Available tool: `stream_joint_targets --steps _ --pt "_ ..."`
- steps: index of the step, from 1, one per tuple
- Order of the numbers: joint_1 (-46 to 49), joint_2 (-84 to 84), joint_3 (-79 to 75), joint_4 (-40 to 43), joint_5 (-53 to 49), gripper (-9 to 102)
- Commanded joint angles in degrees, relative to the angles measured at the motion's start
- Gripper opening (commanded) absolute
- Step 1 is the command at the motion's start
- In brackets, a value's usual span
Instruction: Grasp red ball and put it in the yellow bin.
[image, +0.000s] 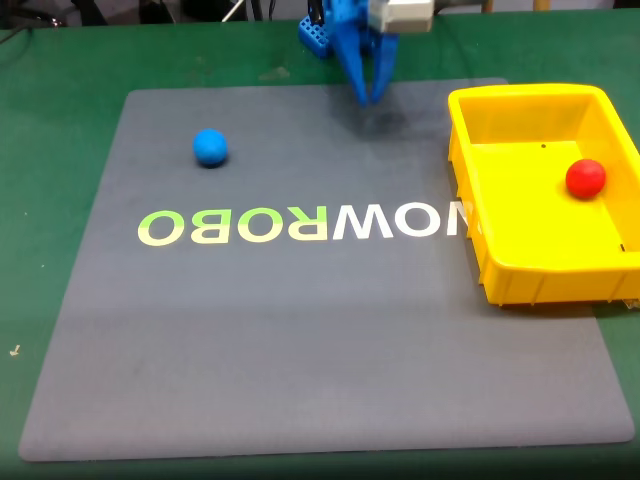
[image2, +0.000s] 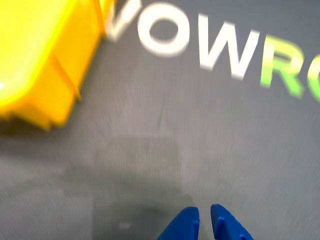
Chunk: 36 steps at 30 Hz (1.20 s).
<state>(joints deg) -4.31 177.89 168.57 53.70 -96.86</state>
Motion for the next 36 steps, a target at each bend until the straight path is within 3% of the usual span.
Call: stream_joint_targets --steps 1,14,36 --pt "1.49 5.10 1.58 5.71 1.85 0" --pt "5.80 12.66 9.05 23.38 1.32 0" --pt "5.80 12.57 9.05 25.05 0.18 0"
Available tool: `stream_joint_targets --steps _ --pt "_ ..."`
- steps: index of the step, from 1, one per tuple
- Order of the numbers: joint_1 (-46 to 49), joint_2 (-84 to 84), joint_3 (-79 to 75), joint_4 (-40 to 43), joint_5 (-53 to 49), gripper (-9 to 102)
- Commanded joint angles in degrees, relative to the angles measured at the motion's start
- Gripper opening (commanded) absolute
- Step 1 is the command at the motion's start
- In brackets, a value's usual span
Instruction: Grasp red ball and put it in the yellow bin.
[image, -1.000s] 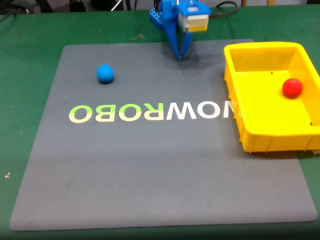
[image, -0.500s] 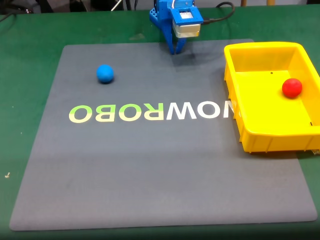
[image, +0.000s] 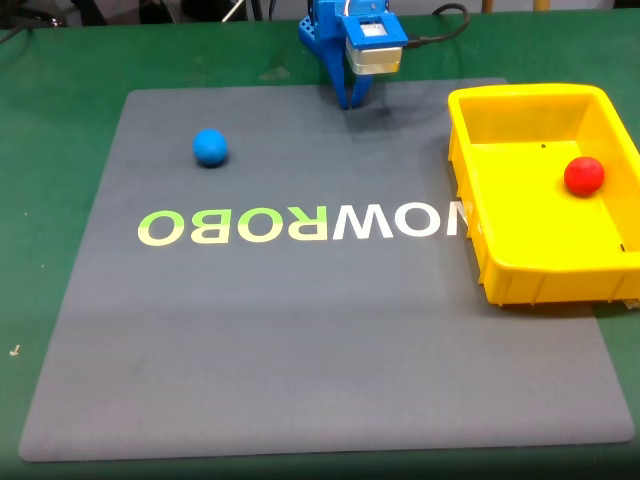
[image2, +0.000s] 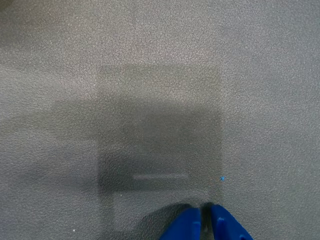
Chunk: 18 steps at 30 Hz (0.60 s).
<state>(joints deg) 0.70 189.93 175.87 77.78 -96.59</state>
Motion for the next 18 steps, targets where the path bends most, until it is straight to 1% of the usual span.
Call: stream_joint_targets --steps 1,18 --pt "0.79 0.53 1.76 0.97 0.00 0" --pt "0.97 0.53 1.76 0.97 1.05 0"
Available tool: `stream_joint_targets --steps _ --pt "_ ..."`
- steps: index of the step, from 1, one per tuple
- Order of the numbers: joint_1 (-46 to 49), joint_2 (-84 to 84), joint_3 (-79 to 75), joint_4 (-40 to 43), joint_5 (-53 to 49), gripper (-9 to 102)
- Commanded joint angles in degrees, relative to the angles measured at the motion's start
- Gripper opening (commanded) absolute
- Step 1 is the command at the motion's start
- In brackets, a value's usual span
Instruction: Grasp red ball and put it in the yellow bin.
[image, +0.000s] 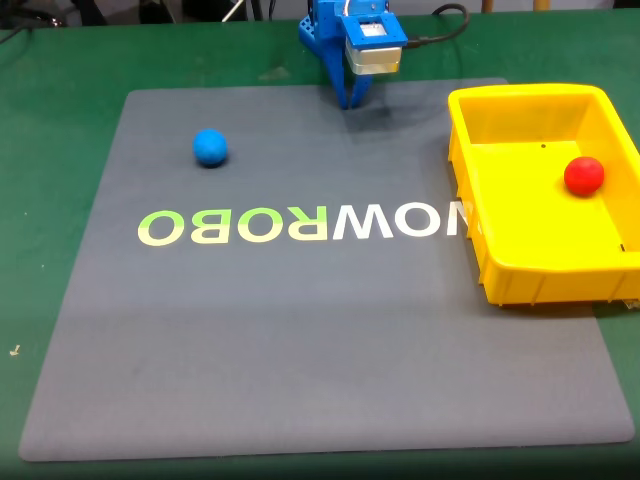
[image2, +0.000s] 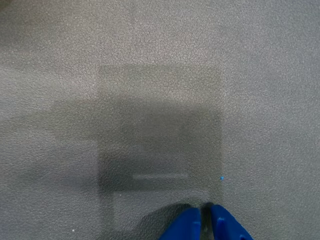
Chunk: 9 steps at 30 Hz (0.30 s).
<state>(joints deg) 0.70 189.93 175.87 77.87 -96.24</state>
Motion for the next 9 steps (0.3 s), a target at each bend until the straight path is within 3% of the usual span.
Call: stream_joint_targets --steps 1,9 --pt "0.97 0.53 1.76 0.88 0.79 0" --pt "1.05 0.53 1.76 0.88 0.88 0"
